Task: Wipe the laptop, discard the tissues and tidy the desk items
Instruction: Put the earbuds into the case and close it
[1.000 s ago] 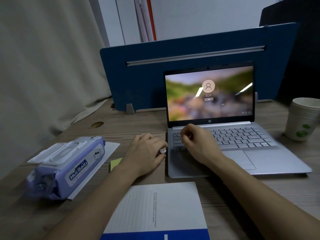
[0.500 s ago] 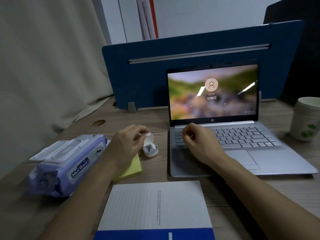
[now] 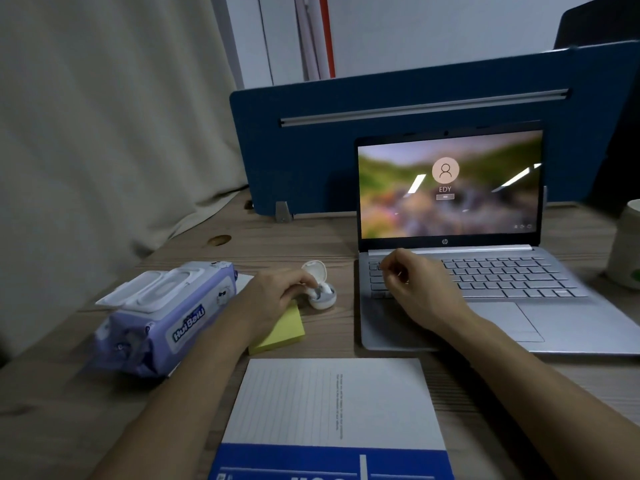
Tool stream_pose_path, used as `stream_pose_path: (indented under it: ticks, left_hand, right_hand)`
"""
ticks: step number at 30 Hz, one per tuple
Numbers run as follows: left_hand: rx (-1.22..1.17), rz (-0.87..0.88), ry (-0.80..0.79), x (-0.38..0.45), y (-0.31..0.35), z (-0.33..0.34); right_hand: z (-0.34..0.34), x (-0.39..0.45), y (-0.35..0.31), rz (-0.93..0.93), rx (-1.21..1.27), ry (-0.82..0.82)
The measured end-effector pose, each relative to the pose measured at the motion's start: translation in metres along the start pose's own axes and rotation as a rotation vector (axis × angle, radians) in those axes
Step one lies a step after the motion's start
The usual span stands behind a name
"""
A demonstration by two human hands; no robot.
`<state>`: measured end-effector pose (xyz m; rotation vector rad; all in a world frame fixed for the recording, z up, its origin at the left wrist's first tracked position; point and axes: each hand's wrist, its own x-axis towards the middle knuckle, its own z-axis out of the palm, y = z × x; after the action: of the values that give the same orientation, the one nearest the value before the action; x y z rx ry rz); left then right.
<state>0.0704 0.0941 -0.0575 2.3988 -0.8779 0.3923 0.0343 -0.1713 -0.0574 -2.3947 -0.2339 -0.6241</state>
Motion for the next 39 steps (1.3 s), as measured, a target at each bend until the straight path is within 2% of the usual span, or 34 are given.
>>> stream_pose_path:
  ticks: [7, 13, 16, 19, 22, 26, 29, 39]
  left_hand:
    - [0.015, 0.034, -0.048, 0.004, 0.003, 0.007]
    - [-0.030, 0.018, 0.093, 0.003, 0.004, 0.003]
    - [-0.075, -0.049, 0.126, 0.003, 0.001, 0.005]
    - [-0.132, -0.164, 0.067, 0.005, -0.004, 0.009]
    - [-0.156, -0.204, -0.029, 0.009, -0.007, 0.017]
    - [-0.044, -0.172, -0.103, 0.017, -0.007, 0.026]
    - [0.054, -0.121, -0.102, 0.020, -0.007, 0.028]
    - [-0.005, -0.054, 0.001, 0.012, -0.004, 0.021]
  right_hand:
    - [0.001, 0.000, 0.002, -0.025, -0.002, -0.001]
    - [0.001, 0.000, 0.000, -0.014, -0.006, -0.017]
    - [0.001, 0.000, 0.000, -0.015, -0.014, -0.015]
    - [0.002, 0.000, 0.000, -0.014, -0.025, -0.020]
    - [0.002, 0.000, 0.000, -0.010, -0.038, -0.025]
    - [0.003, 0.000, 0.001, -0.011, -0.042, -0.032]
    - [0.004, 0.001, 0.002, -0.010, -0.037, -0.030]
    - [0.003, 0.001, 0.003, -0.013, -0.022, -0.020]
